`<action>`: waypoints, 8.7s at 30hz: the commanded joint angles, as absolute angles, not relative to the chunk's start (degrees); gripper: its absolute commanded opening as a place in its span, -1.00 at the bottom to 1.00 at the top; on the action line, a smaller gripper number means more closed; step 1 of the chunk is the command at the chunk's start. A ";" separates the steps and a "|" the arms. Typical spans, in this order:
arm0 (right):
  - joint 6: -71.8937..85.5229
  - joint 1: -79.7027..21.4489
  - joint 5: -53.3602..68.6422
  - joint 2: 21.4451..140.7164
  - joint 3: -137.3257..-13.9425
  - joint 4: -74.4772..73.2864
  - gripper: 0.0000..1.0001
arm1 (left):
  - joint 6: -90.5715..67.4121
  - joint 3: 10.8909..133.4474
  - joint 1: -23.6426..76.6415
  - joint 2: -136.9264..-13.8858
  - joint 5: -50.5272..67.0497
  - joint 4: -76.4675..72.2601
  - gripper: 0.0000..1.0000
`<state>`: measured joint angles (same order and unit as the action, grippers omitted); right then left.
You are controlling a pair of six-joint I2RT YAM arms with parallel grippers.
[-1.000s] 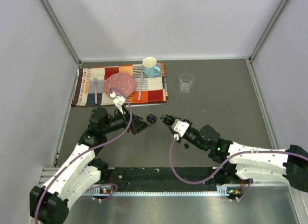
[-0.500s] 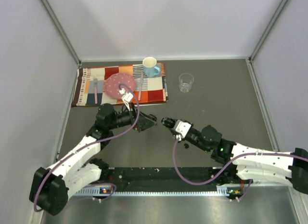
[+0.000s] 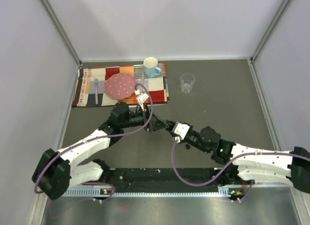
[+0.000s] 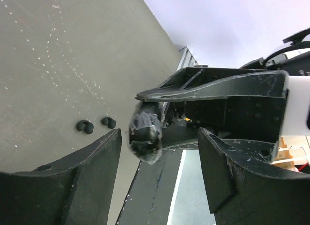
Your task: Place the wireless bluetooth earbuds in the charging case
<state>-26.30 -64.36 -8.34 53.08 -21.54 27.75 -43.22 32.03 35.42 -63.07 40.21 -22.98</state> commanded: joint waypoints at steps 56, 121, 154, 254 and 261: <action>63.41 -41.66 21.25 48.85 -43.50 3.30 0.96 | -9.49 17.76 37.27 -38.58 22.41 -41.74 -1.00; 81.65 -44.47 25.40 65.92 -37.79 27.42 -0.46 | -17.05 18.46 39.37 -49.31 24.17 -52.99 -1.00; 46.58 -44.21 20.39 61.26 -52.56 -7.12 0.53 | -15.56 16.08 39.37 -46.32 29.61 -54.93 -1.00; 75.32 -42.45 28.13 65.04 -37.53 30.32 -1.00 | -16.35 15.65 39.37 -45.44 22.06 -52.64 -0.16; 75.67 -42.45 28.30 64.95 -37.44 30.41 -1.00 | -15.29 15.12 39.37 -45.09 22.50 -53.00 -0.50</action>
